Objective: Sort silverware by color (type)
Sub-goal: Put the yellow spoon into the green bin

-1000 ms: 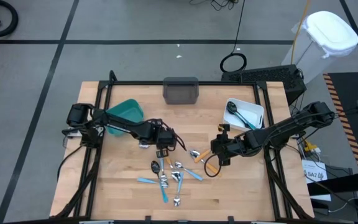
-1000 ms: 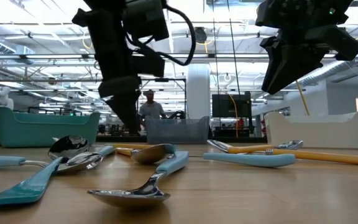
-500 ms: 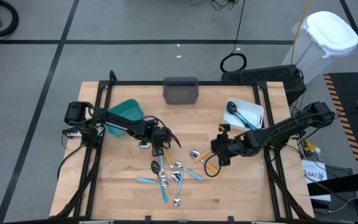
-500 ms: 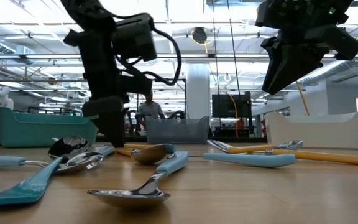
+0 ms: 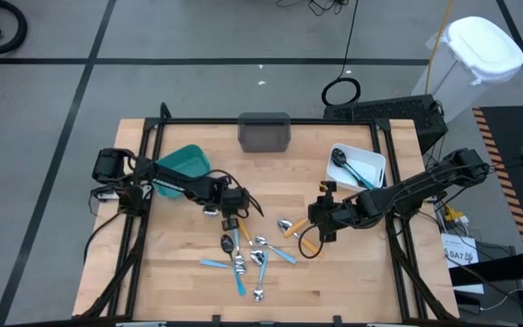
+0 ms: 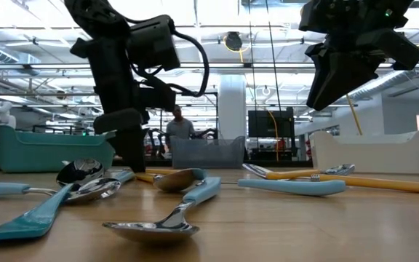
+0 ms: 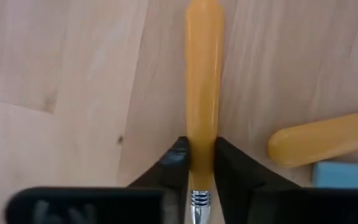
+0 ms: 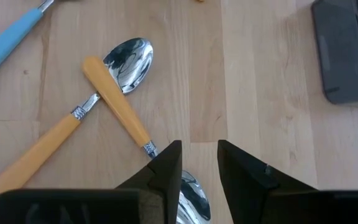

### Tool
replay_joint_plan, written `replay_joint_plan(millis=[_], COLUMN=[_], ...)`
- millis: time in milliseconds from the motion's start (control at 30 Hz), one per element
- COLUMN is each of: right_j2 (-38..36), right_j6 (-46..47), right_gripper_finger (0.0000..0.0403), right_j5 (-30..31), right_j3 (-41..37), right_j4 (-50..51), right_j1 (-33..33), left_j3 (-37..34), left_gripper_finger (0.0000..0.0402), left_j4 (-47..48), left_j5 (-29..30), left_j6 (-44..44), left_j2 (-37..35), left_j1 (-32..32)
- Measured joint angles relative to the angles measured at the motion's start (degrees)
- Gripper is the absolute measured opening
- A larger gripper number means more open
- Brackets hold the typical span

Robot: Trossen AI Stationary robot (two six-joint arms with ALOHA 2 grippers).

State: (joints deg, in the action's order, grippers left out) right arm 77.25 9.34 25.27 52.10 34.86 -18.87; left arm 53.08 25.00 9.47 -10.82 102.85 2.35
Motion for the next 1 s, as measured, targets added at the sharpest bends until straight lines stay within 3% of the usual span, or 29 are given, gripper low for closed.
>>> replay_joint_plan(millis=[300,667,1000], right_j2=[0.0,0.0,0.0], right_j6=[-0.76,-1.05,-0.98], right_gripper_finger=[0.0098,0.0098,0.0098], right_j5=[0.07,0.11,0.12], right_j3=[0.0,0.0,0.0], right_j4=[-0.37,-0.4,-0.44], right_j1=[0.02,0.02,0.02], left_j3=[0.68,11.66,16.99], left_gripper_finger=[0.0037,0.0036,0.0036], left_j4=[1.28,13.58,24.94], left_j5=[0.87,3.61,7.1], left_j6=[-1.28,-1.5,-3.44], left_j2=[-0.34,0.07,-0.02], left_j1=[-0.07,0.79,0.78])
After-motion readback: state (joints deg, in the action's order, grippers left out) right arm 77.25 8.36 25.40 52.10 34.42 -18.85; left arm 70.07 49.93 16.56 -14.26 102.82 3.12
